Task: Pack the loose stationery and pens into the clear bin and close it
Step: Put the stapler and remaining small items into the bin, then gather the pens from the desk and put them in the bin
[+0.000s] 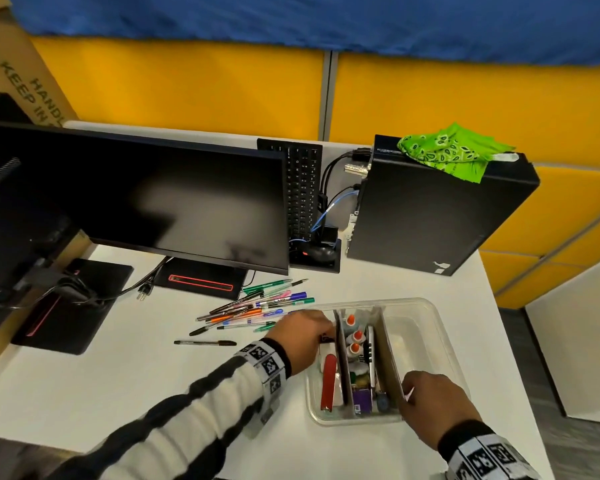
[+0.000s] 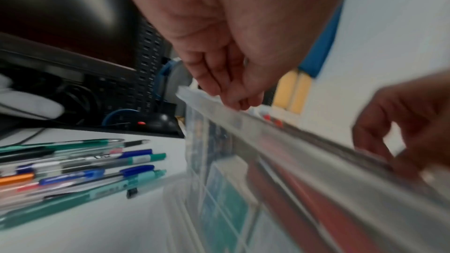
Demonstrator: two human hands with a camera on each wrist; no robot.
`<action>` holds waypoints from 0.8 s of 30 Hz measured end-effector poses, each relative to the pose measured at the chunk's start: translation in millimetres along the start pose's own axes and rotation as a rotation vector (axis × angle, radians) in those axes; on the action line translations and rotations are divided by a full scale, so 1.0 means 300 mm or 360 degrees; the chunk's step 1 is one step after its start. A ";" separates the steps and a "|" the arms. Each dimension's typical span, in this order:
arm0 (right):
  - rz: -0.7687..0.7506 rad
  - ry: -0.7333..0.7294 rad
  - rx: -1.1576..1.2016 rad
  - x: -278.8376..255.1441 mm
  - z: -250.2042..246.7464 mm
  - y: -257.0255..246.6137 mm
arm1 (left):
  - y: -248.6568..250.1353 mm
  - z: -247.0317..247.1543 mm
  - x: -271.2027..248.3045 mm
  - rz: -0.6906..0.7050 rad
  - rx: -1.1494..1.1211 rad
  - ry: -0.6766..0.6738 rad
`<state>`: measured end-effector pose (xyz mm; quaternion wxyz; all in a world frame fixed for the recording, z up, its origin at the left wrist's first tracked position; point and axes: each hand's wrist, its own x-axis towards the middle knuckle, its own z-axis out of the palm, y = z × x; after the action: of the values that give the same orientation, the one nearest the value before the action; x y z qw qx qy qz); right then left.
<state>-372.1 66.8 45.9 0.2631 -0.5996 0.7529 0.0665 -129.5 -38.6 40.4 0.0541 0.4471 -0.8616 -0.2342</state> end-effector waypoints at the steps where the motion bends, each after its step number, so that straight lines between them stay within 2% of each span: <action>1: 0.0008 0.0000 0.0017 0.004 -0.002 0.006 | -0.030 -0.026 -0.009 -0.0091 -0.0073 0.0134; 4: -0.0006 0.0007 0.0045 0.014 -0.015 0.014 | -0.231 -0.070 -0.046 -0.0496 -0.0314 0.0524; 5: -0.0015 0.0017 0.0052 0.017 -0.023 0.012 | -0.311 -0.078 -0.067 -0.0639 -0.0352 0.0543; 6: -0.0022 0.0029 0.0063 0.017 -0.032 0.011 | -0.383 -0.080 -0.089 -0.0796 -0.0316 0.0448; 9: -0.0062 0.0081 0.0077 0.014 -0.066 -0.011 | -0.558 -0.035 -0.169 -0.1178 0.0185 -0.0186; 10: -0.0083 0.0102 0.0071 0.014 -0.082 -0.025 | -0.599 -0.009 -0.195 -0.1254 0.0287 -0.0323; 13: -0.0188 0.0181 0.0040 0.017 -0.134 -0.087 | -0.666 0.059 -0.240 -0.1293 0.0356 -0.0444; 17: -0.0431 0.0219 0.0168 0.041 -0.187 -0.246 | -0.695 0.082 -0.202 -0.1092 0.0457 -0.0381; 19: -0.0533 0.0134 0.0393 0.040 -0.163 -0.359 | -0.688 0.071 -0.167 -0.1064 0.0447 -0.0373; 21: -0.0669 -0.0044 0.0547 0.029 -0.096 -0.483 | -0.691 0.062 -0.145 -0.1050 0.0419 -0.0353; 24: -0.0796 -0.0283 0.0553 0.011 0.026 -0.652 | -0.702 0.077 -0.134 -0.0981 0.0427 -0.0348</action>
<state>-186.7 14.0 79.8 0.4347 -0.7040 0.5562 -0.0778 44.4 -101.7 -70.4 -0.1708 0.6616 -0.7099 -0.1707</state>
